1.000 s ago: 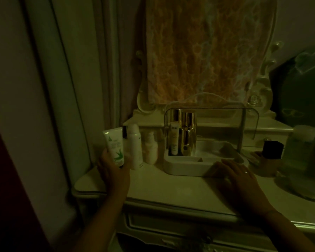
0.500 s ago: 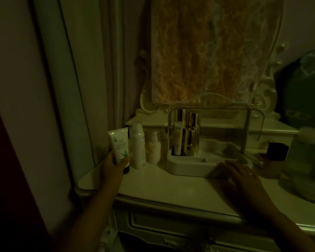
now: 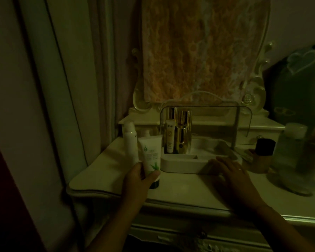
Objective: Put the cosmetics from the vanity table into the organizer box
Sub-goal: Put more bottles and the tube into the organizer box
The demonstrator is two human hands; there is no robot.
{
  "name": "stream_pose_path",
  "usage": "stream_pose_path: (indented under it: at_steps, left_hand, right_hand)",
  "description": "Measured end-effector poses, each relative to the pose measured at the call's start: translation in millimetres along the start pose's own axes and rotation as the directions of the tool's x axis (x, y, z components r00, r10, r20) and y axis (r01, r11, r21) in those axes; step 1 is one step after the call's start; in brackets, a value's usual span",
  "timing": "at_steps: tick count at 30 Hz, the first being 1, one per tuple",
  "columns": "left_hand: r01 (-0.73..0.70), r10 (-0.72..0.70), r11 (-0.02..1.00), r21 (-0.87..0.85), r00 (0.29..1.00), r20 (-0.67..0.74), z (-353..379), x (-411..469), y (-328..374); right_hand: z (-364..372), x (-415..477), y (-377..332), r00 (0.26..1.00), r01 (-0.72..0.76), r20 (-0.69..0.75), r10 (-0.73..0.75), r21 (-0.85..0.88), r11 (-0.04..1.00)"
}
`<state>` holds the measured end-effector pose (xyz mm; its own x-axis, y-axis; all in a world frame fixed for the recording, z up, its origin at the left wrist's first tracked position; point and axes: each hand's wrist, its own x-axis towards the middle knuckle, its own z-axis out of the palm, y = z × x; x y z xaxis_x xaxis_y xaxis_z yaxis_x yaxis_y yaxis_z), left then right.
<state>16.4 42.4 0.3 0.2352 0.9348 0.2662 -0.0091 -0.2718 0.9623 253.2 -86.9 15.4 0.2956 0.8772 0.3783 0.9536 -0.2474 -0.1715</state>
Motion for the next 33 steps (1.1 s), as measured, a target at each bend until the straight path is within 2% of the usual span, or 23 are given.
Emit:
stream_pose_path:
  at_steps: [12,17,18,20,21,23,25,27,30,33]
  left_hand:
    - [0.059,-0.041,0.997,-0.057,0.958,0.283,81.4,-0.4,10.0]
    - [0.006,0.010,0.999,-0.053,0.953,0.303,90.0,-0.8,17.0]
    - [-0.005,0.026,0.997,-0.074,0.955,0.296,87.5,-0.4,17.5]
    - [-0.025,0.057,0.992,-0.126,0.966,0.254,76.9,1.5,19.0]
    - [-0.065,0.087,0.992,-0.111,0.974,0.209,69.9,3.8,20.3]
    - [-0.186,0.181,0.982,0.035,0.977,0.111,57.1,13.5,20.9]
    - [-0.302,0.294,0.916,0.263,0.953,0.071,48.7,26.3,18.7]
    - [-0.350,0.323,0.837,0.420,0.937,0.135,46.4,35.4,15.0]
    - [-0.356,0.254,0.808,0.470,0.929,0.268,48.0,40.0,5.2]
    - [-0.365,0.255,0.813,0.454,0.924,0.287,49.3,43.2,-0.1]
  right_hand:
    - [3.8,3.4,5.3,0.999,0.023,-0.022,-0.024,-0.015,1.000]
    - [2.2,2.0,3.6,0.999,0.030,-0.013,-0.030,-0.014,0.999]
    - [0.2,1.0,3.2,0.999,0.034,-0.027,-0.033,0.034,0.999]
    - [-5.8,-1.2,2.0,0.993,0.035,-0.115,-0.008,0.241,0.970]
    - [-8.1,-2.0,1.3,0.983,0.043,-0.181,0.026,0.366,0.930]
    - [-10.0,-1.8,-4.3,0.961,0.045,-0.250,0.121,0.570,0.820]
    - [-8.9,2.5,-15.7,0.969,0.011,-0.186,0.164,0.692,0.722]
    - [-6.9,10.0,-27.9,0.988,-0.032,-0.078,0.135,0.747,0.665]
    - [-3.9,22.0,-36.4,0.997,-0.052,0.009,0.072,0.779,0.624]
    - [-2.6,28.5,-36.6,0.997,-0.071,0.073,0.020,0.812,0.579]
